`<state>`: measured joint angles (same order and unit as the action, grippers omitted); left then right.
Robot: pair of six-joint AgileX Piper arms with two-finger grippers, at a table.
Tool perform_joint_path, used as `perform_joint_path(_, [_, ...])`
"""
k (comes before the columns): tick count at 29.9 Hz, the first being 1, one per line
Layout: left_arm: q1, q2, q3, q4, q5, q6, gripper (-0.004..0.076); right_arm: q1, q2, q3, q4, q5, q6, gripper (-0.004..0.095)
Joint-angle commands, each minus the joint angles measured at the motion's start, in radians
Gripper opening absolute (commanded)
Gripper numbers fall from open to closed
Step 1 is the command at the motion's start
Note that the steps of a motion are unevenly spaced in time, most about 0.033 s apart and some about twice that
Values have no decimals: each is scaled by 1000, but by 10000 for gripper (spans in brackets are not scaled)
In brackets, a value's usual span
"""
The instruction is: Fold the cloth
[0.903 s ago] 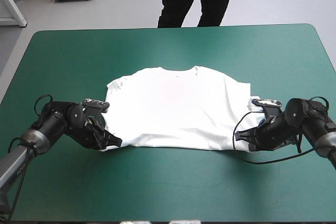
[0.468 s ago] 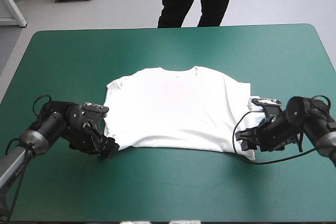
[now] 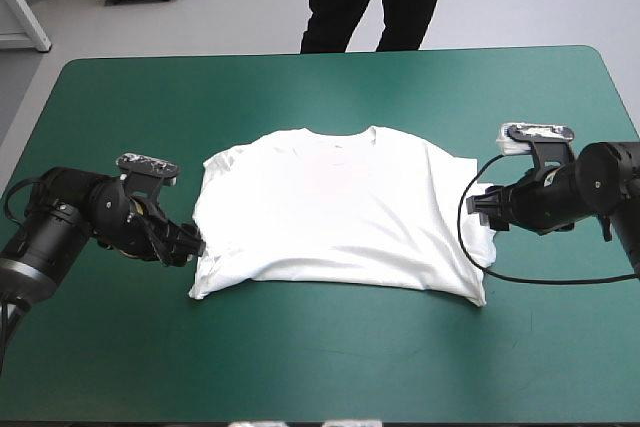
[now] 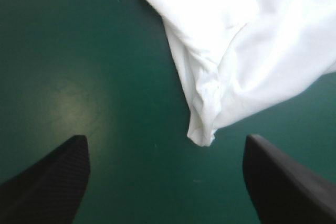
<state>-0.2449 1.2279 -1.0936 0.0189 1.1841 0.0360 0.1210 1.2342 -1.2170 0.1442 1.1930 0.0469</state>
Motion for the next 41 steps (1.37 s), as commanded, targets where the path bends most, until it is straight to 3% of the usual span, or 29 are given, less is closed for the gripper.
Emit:
perform_joint_path(1, [-3,-28,-75,4,-13,-14,580,-2,-7,-41,-46,-31,29,600])
perform_joint_path(6, [-3,-28,-90,0,-10,-14,580,-42,84,-44,-48,-76,46,526])
perform_joint_path(12, [-3,-25,-90,-3,-8,-14,580,-130,228,-44,-5,-119,-6,515])
perform_joint_path(21, [-3,-26,-90,-3,-24,-14,580,-135,368,-44,-5,-227,-37,513])
perform_joint_path(34, [-3,-26,-90,-3,-21,-14,580,-135,510,-44,-5,-257,-37,503])
perform_joint_path(37, [-3,-26,-90,-3,-21,-14,580,-134,523,-44,9,-241,-37,411])
perform_joint_path(40, [-3,-26,-90,-7,-21,-14,580,-132,519,-44,29,-237,-40,161])
perform_joint_path(41, [-3,-26,-90,-9,-21,-14,580,-132,513,-44,40,-237,-47,37])
